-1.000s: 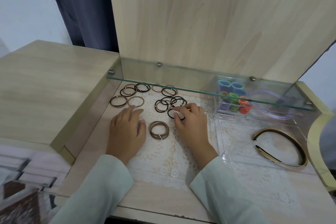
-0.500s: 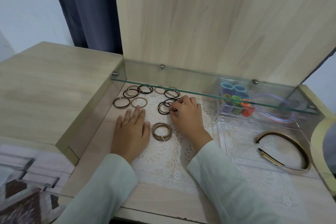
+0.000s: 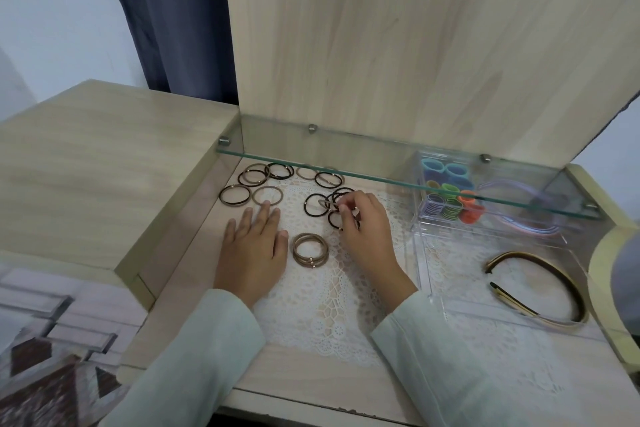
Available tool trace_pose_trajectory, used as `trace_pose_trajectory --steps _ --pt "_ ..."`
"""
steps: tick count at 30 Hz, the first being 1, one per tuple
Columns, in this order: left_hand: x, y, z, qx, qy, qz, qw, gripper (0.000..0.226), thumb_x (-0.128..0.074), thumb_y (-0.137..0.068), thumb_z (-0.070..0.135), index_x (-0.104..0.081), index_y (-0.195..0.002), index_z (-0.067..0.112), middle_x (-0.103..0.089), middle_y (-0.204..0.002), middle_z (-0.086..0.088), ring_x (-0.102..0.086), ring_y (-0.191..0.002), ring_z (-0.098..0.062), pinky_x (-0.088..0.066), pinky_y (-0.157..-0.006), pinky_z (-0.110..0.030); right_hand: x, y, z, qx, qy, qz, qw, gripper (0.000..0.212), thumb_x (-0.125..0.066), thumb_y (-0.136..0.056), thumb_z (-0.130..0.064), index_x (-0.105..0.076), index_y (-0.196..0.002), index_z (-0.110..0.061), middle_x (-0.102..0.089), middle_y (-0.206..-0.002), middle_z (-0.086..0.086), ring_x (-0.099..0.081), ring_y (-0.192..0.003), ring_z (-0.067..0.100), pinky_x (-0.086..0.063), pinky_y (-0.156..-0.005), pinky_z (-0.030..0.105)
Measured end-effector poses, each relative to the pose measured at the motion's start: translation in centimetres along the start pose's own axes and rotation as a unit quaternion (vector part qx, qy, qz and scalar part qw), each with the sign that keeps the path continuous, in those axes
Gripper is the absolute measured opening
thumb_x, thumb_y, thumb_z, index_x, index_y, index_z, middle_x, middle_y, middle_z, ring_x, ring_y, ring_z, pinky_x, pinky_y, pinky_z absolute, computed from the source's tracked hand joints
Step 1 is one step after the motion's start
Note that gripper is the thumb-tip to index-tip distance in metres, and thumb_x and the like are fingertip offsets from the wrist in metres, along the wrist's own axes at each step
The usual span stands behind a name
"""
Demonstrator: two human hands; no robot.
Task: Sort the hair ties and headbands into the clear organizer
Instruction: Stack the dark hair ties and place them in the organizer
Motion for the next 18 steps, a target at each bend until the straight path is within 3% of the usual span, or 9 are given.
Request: trace_pose_trajectory --steps 3,7,11,18 --pt "-0.1 0.0 -0.1 -0.001 0.0 0.002 1.0 0.054 -0.021 -0.103 0.041 -0.022 -0.156 0.025 -0.01 -0.164 0.007 -0.008 -0.152 -0.019 -0.003 -0.122 -0.041 0.6 0.3 -0.3 -0.02 -0.043 -0.003 0.999 0.009 -0.054 -0.094 -0.011 -0.061 -0.094 -0.017 -0.06 -0.091 -0.006 -0.052 -0.083 0.009 -0.041 -0.072 0.02" --pt "0.0 0.0 0.0 0.0 0.013 0.006 1.0 0.069 -0.01 -0.091 0.049 -0.026 -0.155 0.026 -0.012 -0.164 0.008 -0.009 -0.152 -0.018 -0.003 -0.122 -0.042 0.6 0.5 -0.6 -0.086 -0.136 -0.057 0.985 0.014 -0.053 -0.094 -0.008 -0.059 -0.088 -0.019 -0.061 -0.089 -0.009 -0.051 -0.076 -0.003 -0.038 -0.065 0.008" --pt "0.1 0.0 0.1 0.004 0.027 0.004 1.0 0.072 -0.004 -0.091 0.053 -0.026 -0.154 0.027 -0.011 -0.164 0.009 -0.007 -0.152 -0.017 -0.002 -0.123 -0.041 -0.2 0.8 -0.8 -0.105 -0.139 -0.124 0.977 0.015 -0.055 -0.095 -0.01 -0.063 -0.086 -0.02 -0.061 -0.084 -0.005 -0.052 -0.074 0.005 -0.039 -0.062 0.008" --pt "0.3 0.1 0.1 0.0 0.03 0.02 0.999 0.071 -0.006 -0.092 0.052 -0.032 -0.152 0.025 -0.018 -0.163 0.007 -0.013 -0.151 -0.02 -0.006 -0.122 -0.042 -1.8 0.9 -1.5 -0.111 -0.106 -0.228 0.961 0.015 -0.057 -0.094 -0.013 -0.067 -0.087 -0.022 -0.063 -0.082 -0.015 -0.053 -0.067 -0.007 -0.037 -0.062 0.009"
Point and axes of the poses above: each hand's wrist, its own y-axis away from the middle knuckle, its own x-axis out of the back of the hand, z = x × y, the point moved 7 cm from there along -y, towards the middle knuckle
